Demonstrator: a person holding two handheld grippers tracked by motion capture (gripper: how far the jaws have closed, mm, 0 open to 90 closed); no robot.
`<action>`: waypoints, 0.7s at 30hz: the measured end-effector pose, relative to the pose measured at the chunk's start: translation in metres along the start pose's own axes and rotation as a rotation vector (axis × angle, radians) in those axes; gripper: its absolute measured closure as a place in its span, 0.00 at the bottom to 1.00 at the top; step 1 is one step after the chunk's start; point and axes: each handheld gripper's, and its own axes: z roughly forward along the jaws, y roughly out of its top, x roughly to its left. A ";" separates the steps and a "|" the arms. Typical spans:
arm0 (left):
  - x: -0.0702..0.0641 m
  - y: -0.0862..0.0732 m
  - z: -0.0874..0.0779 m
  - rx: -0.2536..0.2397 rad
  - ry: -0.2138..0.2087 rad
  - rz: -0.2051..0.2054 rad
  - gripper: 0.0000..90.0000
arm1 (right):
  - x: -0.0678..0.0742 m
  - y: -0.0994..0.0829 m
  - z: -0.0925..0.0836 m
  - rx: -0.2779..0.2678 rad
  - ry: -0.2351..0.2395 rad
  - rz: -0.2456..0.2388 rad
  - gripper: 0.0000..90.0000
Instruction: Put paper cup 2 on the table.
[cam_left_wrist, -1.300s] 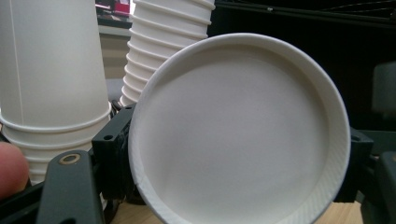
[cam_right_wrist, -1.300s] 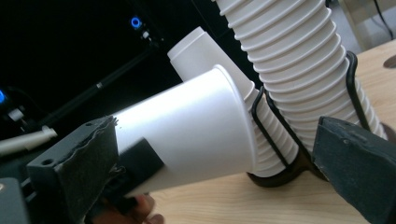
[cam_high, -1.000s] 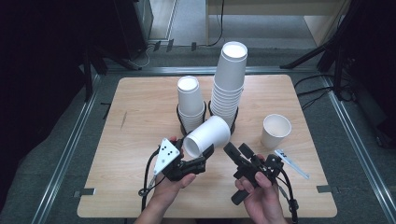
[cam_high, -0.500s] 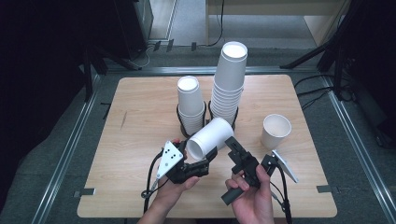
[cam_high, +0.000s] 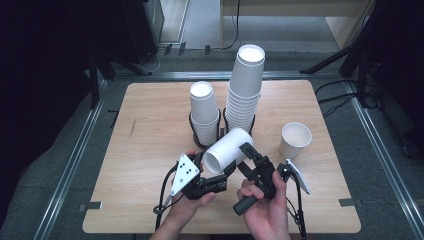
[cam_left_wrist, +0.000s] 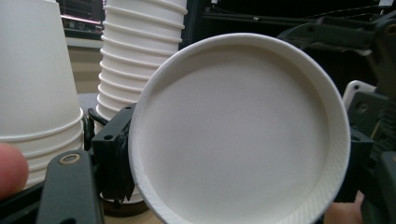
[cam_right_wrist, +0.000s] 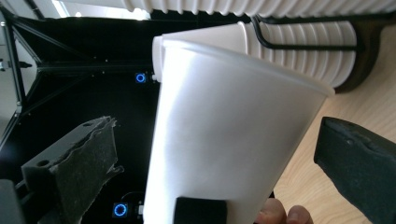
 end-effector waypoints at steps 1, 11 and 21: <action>0.000 0.000 0.000 0.002 -0.002 0.004 0.25 | -0.001 0.000 0.002 0.005 0.000 0.011 0.00; -0.003 -0.001 0.000 -0.008 -0.017 0.005 0.25 | -0.005 0.001 0.011 0.015 0.003 0.041 0.00; -0.007 -0.001 0.000 -0.016 -0.042 0.018 0.24 | -0.008 0.007 0.018 0.003 0.006 0.072 0.06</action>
